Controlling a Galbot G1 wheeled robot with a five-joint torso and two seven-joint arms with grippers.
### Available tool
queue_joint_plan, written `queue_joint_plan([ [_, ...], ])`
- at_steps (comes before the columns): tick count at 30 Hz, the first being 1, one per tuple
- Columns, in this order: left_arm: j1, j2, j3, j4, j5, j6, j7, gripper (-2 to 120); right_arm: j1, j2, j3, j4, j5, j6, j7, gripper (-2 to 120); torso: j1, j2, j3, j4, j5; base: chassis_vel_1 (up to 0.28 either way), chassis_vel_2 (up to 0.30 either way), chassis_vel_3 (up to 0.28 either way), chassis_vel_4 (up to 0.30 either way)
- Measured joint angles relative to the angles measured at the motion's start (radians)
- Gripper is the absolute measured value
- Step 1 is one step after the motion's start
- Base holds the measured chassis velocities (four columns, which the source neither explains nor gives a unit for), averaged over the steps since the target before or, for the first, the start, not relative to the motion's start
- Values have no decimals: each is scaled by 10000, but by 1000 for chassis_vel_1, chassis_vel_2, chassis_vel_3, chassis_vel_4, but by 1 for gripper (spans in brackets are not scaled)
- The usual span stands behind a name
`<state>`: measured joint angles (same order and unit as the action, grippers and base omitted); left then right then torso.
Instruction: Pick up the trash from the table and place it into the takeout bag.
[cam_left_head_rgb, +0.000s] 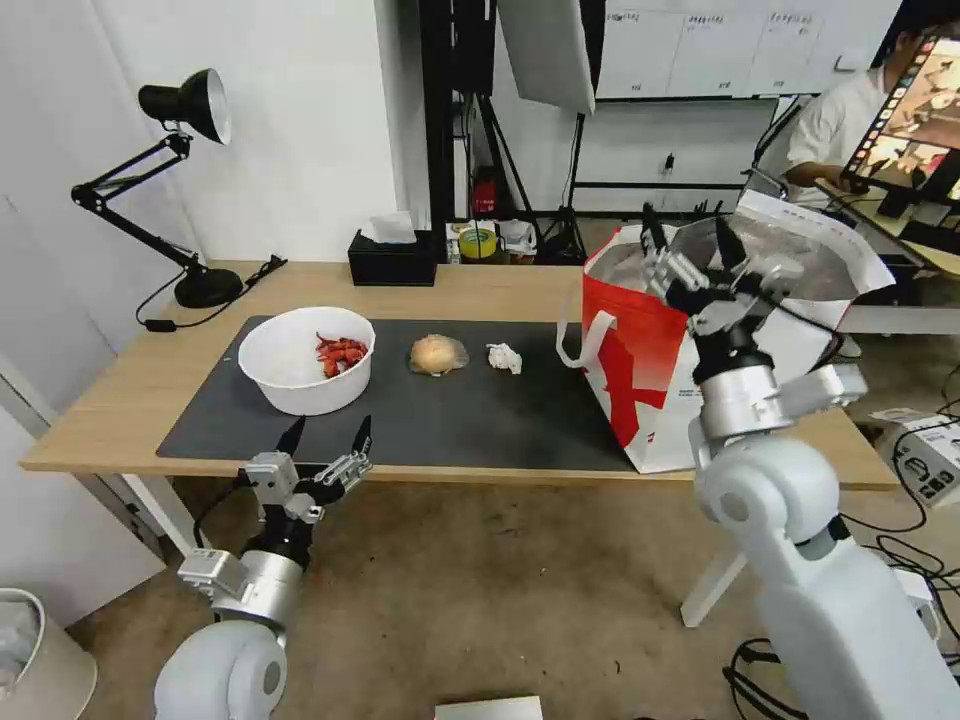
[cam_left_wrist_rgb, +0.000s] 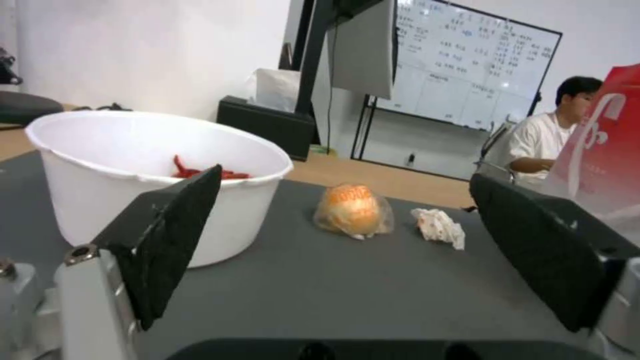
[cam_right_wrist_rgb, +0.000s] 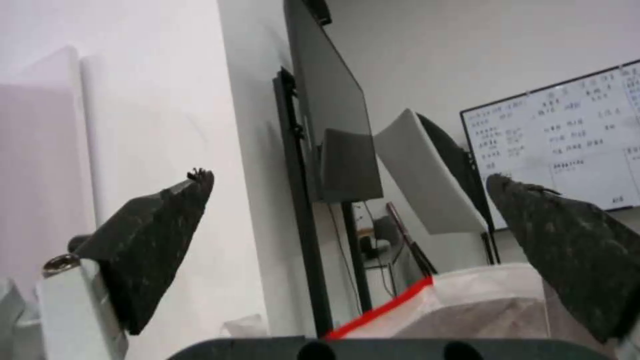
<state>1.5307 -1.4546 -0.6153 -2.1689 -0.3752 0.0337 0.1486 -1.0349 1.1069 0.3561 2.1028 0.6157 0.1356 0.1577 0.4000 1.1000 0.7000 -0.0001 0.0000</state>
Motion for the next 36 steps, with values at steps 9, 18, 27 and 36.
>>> queue_joint_plan([
  [9,60,-31,-118,37,-71,-428,-22,100,-770,187,188,-486,-1208,1110,-791,100,0,0,0,1,0,0,0,0,0],
  [18,72,-72,-236,-8,-164,-583,-48,100,-1976,546,412,-507,-2050,1702,-865,100,0,0,0,1,0,0,0,0,0],
  [27,146,-111,-337,-6,-163,-797,-67,100,-3195,963,694,-467,-2832,2396,-923,100,0,0,0,1,0,0,0,0,0],
  [36,250,-145,-415,-49,-87,-906,-69,100,-4061,1274,676,-411,-3131,2890,-932,100,0,0,0,1,-1,0,0,0,0],
])
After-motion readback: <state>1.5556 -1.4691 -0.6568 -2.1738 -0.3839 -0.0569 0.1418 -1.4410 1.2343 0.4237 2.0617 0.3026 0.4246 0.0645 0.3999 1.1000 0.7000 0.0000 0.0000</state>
